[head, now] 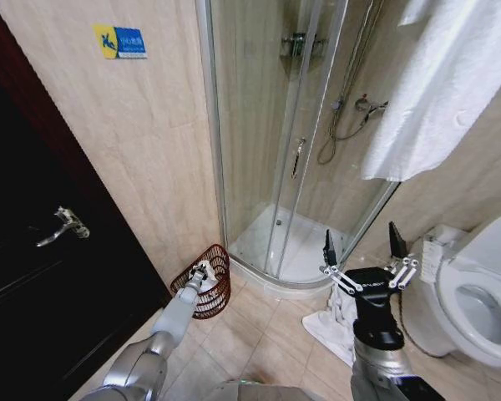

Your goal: Discard the used towel into the hamper.

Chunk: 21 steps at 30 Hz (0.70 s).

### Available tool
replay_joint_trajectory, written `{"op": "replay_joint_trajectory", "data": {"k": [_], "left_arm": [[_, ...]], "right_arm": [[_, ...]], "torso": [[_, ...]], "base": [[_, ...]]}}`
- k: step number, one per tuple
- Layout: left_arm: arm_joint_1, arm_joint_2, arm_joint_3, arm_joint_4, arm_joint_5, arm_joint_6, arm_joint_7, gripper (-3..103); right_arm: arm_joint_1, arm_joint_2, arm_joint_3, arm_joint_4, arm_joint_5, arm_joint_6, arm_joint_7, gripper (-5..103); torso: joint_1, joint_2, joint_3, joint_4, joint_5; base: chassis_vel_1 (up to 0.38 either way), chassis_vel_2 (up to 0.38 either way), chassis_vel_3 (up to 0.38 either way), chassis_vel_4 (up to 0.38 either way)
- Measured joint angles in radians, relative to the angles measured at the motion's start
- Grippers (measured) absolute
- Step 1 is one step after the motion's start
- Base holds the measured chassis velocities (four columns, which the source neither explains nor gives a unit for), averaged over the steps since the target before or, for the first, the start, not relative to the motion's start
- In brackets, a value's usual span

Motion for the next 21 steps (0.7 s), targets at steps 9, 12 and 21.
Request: {"op": "replay_joint_trajectory", "data": {"k": [9, 12, 21], "left_arm": [[0.010, -0.014, -0.010, 0.005, 0.010, 0.009, 0.000, 4], [0.015, -0.018, -0.017, 0.014, 0.012, 0.009, -0.002, 4], [0.035, -0.039, -0.034, 0.018, 0.021, 0.005, -0.010, 4]], "right_arm": [[-0.003, 0.000, 0.004, 0.002, 0.002, 0.007, 0.000, 100], [-0.007, 0.000, 0.003, 0.002, 0.013, 0.014, -0.012, 100], [-0.006, 0.000, 0.007, 0.002, 0.056, 0.012, -0.085, 100]], "torso": [[0.000, 0.000, 0.000, -0.0001, -0.0001], [0.000, 0.000, 0.000, 0.0002, 0.0000], [0.000, 0.000, 0.000, 0.0000, -0.0001]], "base": [[-0.018, 0.020, 0.019, -0.026], [0.000, 0.000, 0.000, 0.000], [0.000, 0.000, 0.000, 0.000]]}}
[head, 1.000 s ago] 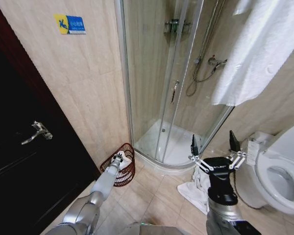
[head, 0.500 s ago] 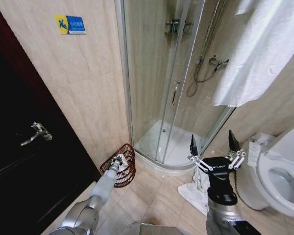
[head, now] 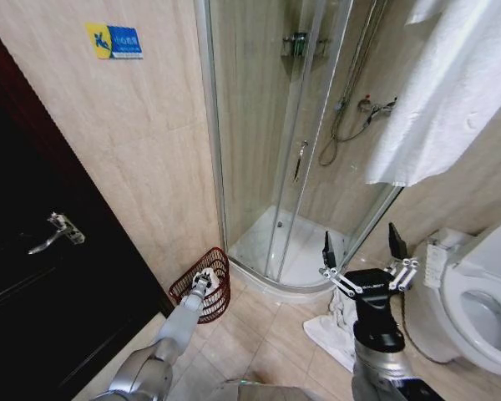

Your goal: Discard the used towel into the hamper.

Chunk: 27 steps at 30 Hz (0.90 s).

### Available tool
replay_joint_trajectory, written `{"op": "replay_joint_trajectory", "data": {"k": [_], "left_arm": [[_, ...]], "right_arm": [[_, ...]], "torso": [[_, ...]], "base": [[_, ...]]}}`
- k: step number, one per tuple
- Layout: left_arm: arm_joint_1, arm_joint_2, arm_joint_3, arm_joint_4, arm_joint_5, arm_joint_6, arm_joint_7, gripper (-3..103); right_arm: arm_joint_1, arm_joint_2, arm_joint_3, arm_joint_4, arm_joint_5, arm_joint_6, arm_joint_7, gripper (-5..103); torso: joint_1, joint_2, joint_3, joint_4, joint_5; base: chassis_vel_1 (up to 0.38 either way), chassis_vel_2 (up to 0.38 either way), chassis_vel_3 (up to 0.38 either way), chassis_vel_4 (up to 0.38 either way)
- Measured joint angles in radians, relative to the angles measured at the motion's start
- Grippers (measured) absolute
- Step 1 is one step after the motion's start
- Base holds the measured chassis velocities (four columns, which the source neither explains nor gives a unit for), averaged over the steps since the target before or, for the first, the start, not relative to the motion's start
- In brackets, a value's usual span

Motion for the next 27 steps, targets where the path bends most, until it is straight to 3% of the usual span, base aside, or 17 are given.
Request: {"op": "replay_joint_trajectory", "data": {"k": [12, 17, 18, 21, 24, 26, 27], "left_arm": [[0.013, -0.010, -0.019, -0.002, -0.001, -0.003, -0.011, 4], [0.013, -0.019, -0.016, -0.005, 0.007, 0.022, -0.027, 1], [0.015, -0.018, -0.014, -0.009, 0.012, 0.035, -0.028, 9], [0.020, -0.012, -0.010, -0.011, 0.016, 0.046, -0.027, 14], [0.026, -0.006, -0.005, -0.011, 0.027, 0.073, -0.012, 31], [0.031, -0.006, -0.001, -0.013, 0.033, 0.078, 0.002, 31], [0.037, -0.004, 0.003, -0.018, 0.042, 0.079, 0.015, 36]], "right_arm": [[0.000, 0.000, -0.006, -0.002, 0.014, 0.007, -0.026, 100], [0.000, 0.000, -0.007, -0.004, 0.027, 0.010, -0.032, 100], [0.007, 0.000, 0.006, -0.006, 0.050, 0.010, -0.046, 100], [0.019, 0.000, 0.029, -0.008, 0.079, 0.007, -0.054, 100], [0.015, 0.000, 0.037, -0.006, 0.093, 0.006, -0.060, 100], [0.012, 0.000, 0.031, -0.006, 0.090, 0.010, -0.064, 100], [0.009, 0.000, 0.026, -0.008, 0.085, 0.015, -0.069, 100]], "torso": [[0.000, 0.000, 0.000, 0.0000, 0.0002], [0.001, 0.000, 0.000, -0.0003, 0.0000], [0.001, 0.000, 0.000, -0.0003, 0.0000], [0.001, 0.000, 0.000, 0.0000, 0.0001], [0.000, 0.000, 0.000, 0.0002, 0.0003], [0.000, 0.000, 0.000, 0.0000, 0.0002], [0.000, 0.000, 0.000, 0.0000, -0.0001]], "base": [[-0.045, 0.046, 0.052, -0.041], [-0.081, 0.068, 0.070, -0.088], [-0.066, 0.026, 0.047, -0.048], [0.000, 0.000, 0.000, 0.000], [0.000, 0.000, 0.000, 0.000], [0.000, 0.000, 0.000, 0.000], [0.000, 0.000, 0.000, 0.000]]}}
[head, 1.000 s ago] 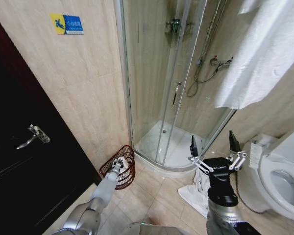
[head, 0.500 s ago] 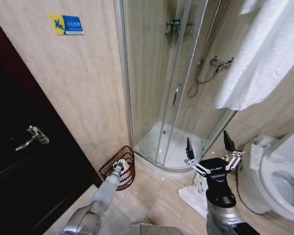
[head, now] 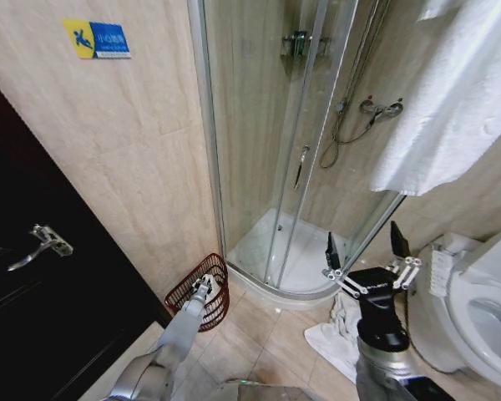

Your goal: Discard the used towel into the hamper.

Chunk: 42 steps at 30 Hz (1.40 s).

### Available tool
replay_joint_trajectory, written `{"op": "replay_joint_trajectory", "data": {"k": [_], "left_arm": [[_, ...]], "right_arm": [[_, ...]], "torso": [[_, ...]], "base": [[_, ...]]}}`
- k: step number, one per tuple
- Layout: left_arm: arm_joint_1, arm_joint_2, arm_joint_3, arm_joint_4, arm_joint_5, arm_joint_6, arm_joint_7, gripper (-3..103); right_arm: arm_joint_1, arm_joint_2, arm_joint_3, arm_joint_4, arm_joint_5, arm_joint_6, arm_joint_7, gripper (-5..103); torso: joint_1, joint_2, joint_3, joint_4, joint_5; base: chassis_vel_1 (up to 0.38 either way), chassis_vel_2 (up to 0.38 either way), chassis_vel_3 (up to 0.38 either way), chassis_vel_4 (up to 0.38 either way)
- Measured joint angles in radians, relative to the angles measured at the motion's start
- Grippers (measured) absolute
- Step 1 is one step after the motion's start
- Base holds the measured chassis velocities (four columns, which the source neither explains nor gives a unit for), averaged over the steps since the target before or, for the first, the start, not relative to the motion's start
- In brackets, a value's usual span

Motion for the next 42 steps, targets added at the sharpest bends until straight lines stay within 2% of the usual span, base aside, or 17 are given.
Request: {"op": "replay_joint_trajectory", "data": {"k": [3, 4, 6, 8, 9, 11, 14, 15, 17, 28, 34, 37, 39, 40, 42], "left_arm": [[0.017, 0.011, 0.004, -0.018, 0.021, 0.010, 0.022, 53], [0.017, 0.011, 0.004, -0.018, 0.021, 0.010, 0.022, 53], [0.020, 0.021, 0.001, -0.018, 0.006, 0.012, 0.029, 64], [0.020, 0.024, 0.001, -0.018, -0.002, 0.013, 0.031, 64], [0.020, 0.028, 0.000, -0.018, -0.008, 0.013, 0.035, 74], [0.020, 0.029, 0.000, -0.019, -0.009, 0.013, 0.037, 74], [0.025, 0.029, 0.007, -0.026, -0.010, 0.014, 0.045, 90], [0.025, 0.029, 0.007, -0.026, -0.010, 0.014, 0.045, 90], [0.029, 0.029, 0.012, -0.027, -0.010, 0.018, 0.047, 98], [0.047, 0.034, 0.008, -0.047, -0.011, 0.014, 0.058, 100], [0.063, 0.047, -0.001, -0.071, -0.050, -0.022, 0.055, 100], [0.068, 0.052, -0.003, -0.085, -0.094, -0.025, 0.056, 100], [0.096, 0.064, 0.003, -0.138, -0.189, -0.015, 0.071, 100], [0.096, 0.064, 0.003, -0.138, -0.189, -0.015, 0.071, 100], [0.128, 0.078, 0.013, -0.202, -0.264, 0.017, 0.079, 100]], "right_arm": [[-0.003, 0.000, -0.009, -0.006, -0.009, 0.007, -0.011, 100], [-0.003, 0.000, -0.009, -0.006, -0.009, 0.007, -0.011, 100], [-0.003, 0.000, -0.012, -0.006, -0.010, 0.006, -0.012, 100], [-0.003, 0.000, -0.012, -0.006, -0.012, 0.006, -0.012, 100], [-0.003, 0.000, -0.013, -0.006, -0.015, 0.006, -0.012, 100], [-0.004, 0.000, -0.014, -0.006, -0.016, 0.006, -0.012, 100], [-0.007, 0.000, -0.015, -0.005, -0.020, 0.009, -0.010, 100], [-0.007, 0.000, -0.015, -0.005, -0.020, 0.009, -0.010, 100], [-0.007, 0.000, -0.017, -0.004, -0.021, 0.012, -0.005, 100], [-0.009, 0.000, -0.022, -0.004, -0.049, 0.014, 0.023, 100], [-0.015, 0.000, -0.035, -0.007, -0.083, 0.007, 0.025, 100], [-0.021, 0.000, -0.036, -0.008, -0.093, 0.012, 0.022, 100], [-0.026, 0.000, -0.041, -0.007, -0.104, 0.014, 0.036, 100], [-0.026, 0.000, -0.041, -0.007, -0.104, 0.014, 0.036, 100], [-0.027, 0.000, -0.046, -0.005, -0.118, 0.003, 0.073, 100]], "torso": [[0.000, 0.000, 0.000, 0.0000, 0.0003], [0.000, 0.000, 0.000, 0.0000, 0.0003], [0.000, 0.000, 0.000, 0.0000, 0.0000], [0.000, 0.000, 0.000, 0.0000, 0.0002], [0.000, 0.000, 0.000, 0.0001, 0.0003], [0.000, 0.000, 0.000, 0.0001, 0.0002], [0.000, 0.000, 0.000, -0.0001, 0.0001], [0.000, 0.000, 0.000, -0.0001, 0.0001], [0.000, 0.000, 0.000, 0.0000, 0.0001], [0.000, 0.000, 0.000, 0.0000, 0.0002], [0.000, 0.000, 0.000, 0.0001, 0.0002], [0.000, 0.000, 0.000, -0.0001, 0.0001], [0.000, 0.000, 0.000, -0.0001, 0.0001], [0.000, 0.000, 0.000, -0.0001, 0.0001], [0.000, 0.000, 0.000, -0.0001, 0.0002]], "base": [[0.000, 0.000, 0.000, 0.000], [0.000, 0.000, 0.000, 0.000], [0.000, 0.000, 0.000, 0.000], [0.000, 0.000, 0.000, 0.000], [0.000, 0.000, 0.000, 0.000], [0.000, 0.000, 0.000, 0.000], [0.000, 0.000, 0.000, 0.000], [0.000, 0.000, 0.000, 0.000], [0.000, 0.000, 0.000, 0.000], [0.000, 0.000, 0.000, 0.000], [0.000, 0.000, 0.000, 0.000], [0.000, 0.000, 0.000, 0.000], [0.000, 0.000, 0.000, 0.000], [0.000, 0.000, 0.000, 0.000], [0.000, 0.000, 0.000, 0.000]]}}
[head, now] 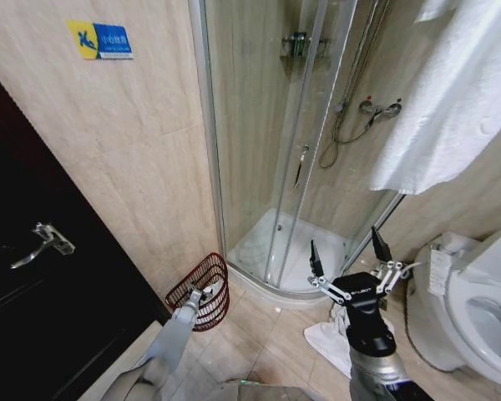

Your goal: Discard the used towel into the hamper.

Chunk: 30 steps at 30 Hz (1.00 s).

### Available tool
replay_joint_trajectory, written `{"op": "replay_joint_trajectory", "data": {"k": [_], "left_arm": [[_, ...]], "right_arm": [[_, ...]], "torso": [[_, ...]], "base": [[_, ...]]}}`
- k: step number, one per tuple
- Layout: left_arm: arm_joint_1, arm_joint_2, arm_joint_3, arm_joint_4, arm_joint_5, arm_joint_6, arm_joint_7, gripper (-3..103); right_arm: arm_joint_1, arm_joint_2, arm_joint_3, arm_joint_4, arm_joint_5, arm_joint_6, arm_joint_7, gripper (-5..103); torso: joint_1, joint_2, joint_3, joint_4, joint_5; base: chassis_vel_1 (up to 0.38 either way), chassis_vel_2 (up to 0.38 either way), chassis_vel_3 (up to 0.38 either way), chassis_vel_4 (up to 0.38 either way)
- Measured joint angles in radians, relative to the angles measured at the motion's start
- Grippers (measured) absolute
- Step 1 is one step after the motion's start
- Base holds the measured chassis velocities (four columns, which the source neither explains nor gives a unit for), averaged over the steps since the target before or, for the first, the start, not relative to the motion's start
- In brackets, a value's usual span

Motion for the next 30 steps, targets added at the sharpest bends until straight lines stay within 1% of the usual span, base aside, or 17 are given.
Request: {"op": "replay_joint_trajectory", "data": {"k": [2, 3, 5, 6, 9, 11, 14, 16, 17, 18, 19, 21, 22, 25, 26, 28, 30], "left_arm": [[0.055, 0.023, 0.016, -0.096, -0.114, 0.071, 0.003, 100], [0.055, 0.023, 0.016, -0.096, -0.114, 0.071, 0.003, 100], [0.101, 0.042, 0.019, -0.170, -0.178, 0.123, 0.010, 100], [0.101, 0.042, 0.019, -0.170, -0.178, 0.123, 0.010, 100], [0.229, 0.061, -0.008, -0.334, -0.264, 0.191, 0.018, 100], [0.259, 0.063, -0.015, -0.373, -0.280, 0.203, 0.018, 100], [0.376, 0.070, -0.052, -0.550, -0.325, 0.220, 0.009, 100], [0.398, 0.070, -0.059, -0.586, -0.332, 0.222, 0.006, 100], [0.452, 0.072, -0.072, -0.678, -0.348, 0.235, -0.002, 100], [0.452, 0.072, -0.072, -0.678, -0.348, 0.235, -0.002, 100], [0.497, 0.073, -0.083, -0.752, -0.350, 0.240, -0.005, 100], [0.576, 0.053, -0.118, -0.871, -0.307, 0.219, -0.010, 100], [0.576, 0.053, -0.118, -0.871, -0.307, 0.219, -0.010, 100], [0.719, -0.015, -0.153, -1.037, -0.267, 0.201, -0.011, 100], [0.719, -0.015, -0.153, -1.037, -0.267, 0.201, -0.011, 100], [0.805, -0.049, -0.163, -1.149, -0.244, 0.198, 0.008, 100], [0.822, -0.053, -0.166, -1.173, -0.236, 0.196, 0.012, 100]], "right_arm": [[0.000, 0.000, -0.004, 0.002, -0.019, -0.011, 0.045, 100], [0.000, 0.000, -0.004, 0.002, -0.019, -0.011, 0.045, 100], [-0.002, 0.000, -0.004, 0.007, -0.023, -0.015, 0.061, 100], [-0.002, 0.000, -0.004, 0.007, -0.023, -0.015, 0.061, 100], [-0.002, 0.000, -0.007, 0.012, -0.024, -0.024, 0.086, 100], [-0.002, 0.000, -0.008, 0.012, -0.024, -0.027, 0.093, 100], [0.001, 0.000, -0.008, 0.016, -0.030, -0.051, 0.136, 100], [0.003, 0.000, -0.008, 0.017, -0.039, -0.059, 0.159, 100], [0.004, 0.000, -0.012, 0.018, -0.048, -0.072, 0.193, 100], [0.004, 0.000, -0.012, 0.018, -0.048, -0.072, 0.193, 100], [0.005, 0.000, -0.016, 0.018, -0.049, -0.080, 0.215, 100], [0.011, 0.000, -0.021, 0.012, -0.050, -0.088, 0.234, 100], [0.011, 0.000, -0.021, 0.012, -0.050, -0.088, 0.234, 100], [0.032, 0.000, -0.029, 0.005, -0.050, -0.107, 0.254, 100], [0.032, 0.000, -0.029, 0.005, -0.050, -0.107, 0.254, 100], [0.040, 0.000, -0.026, 0.005, -0.050, -0.116, 0.262, 100], [0.042, 0.000, -0.025, 0.005, -0.049, -0.120, 0.263, 100]], "torso": [[0.000, 0.000, 0.000, 0.0001, -0.0002], [0.000, 0.000, 0.000, 0.0001, -0.0002], [0.000, 0.000, 0.000, 0.0000, 0.0001], [0.000, 0.000, 0.000, 0.0000, 0.0001], [0.000, 0.000, 0.000, 0.0002, -0.0001], [0.000, 0.000, 0.000, 0.0001, -0.0001], [0.000, 0.000, 0.000, 0.0000, 0.0000], [0.000, 0.000, 0.000, 0.0000, 0.0000], [0.000, 0.000, 0.000, 0.0000, 0.0002], [0.000, 0.000, 0.000, 0.0000, 0.0002], [0.000, 0.000, 0.000, 0.0001, 0.0002], [0.000, 0.000, 0.000, 0.0000, 0.0005], [0.000, 0.000, 0.000, 0.0000, 0.0005], [0.000, 0.000, 0.000, 0.0003, 0.0000], [0.000, 0.000, 0.000, 0.0003, 0.0000], [0.000, 0.000, 0.000, 0.0003, 0.0000], [0.000, 0.000, 0.000, 0.0003, 0.0001]], "base": [[0.000, 0.000, 0.000, 0.000], [0.000, 0.000, 0.000, 0.000], [0.000, 0.000, 0.000, 0.000], [0.000, 0.000, 0.000, 0.000], [0.000, 0.000, 0.000, 0.000], [0.000, 0.000, 0.000, 0.000], [0.000, 0.000, 0.000, 0.000], [0.000, 0.000, 0.000, 0.000], [0.000, 0.000, 0.000, 0.000], [0.000, 0.000, 0.000, 0.000], [0.000, 0.000, 0.000, 0.000], [0.000, 0.000, 0.000, 0.000], [0.000, 0.000, 0.000, 0.000], [0.000, 0.000, 0.000, 0.000], [0.000, 0.000, 0.000, 0.000], [0.000, 0.000, 0.000, 0.000], [0.000, 0.000, 0.000, 0.000]]}}
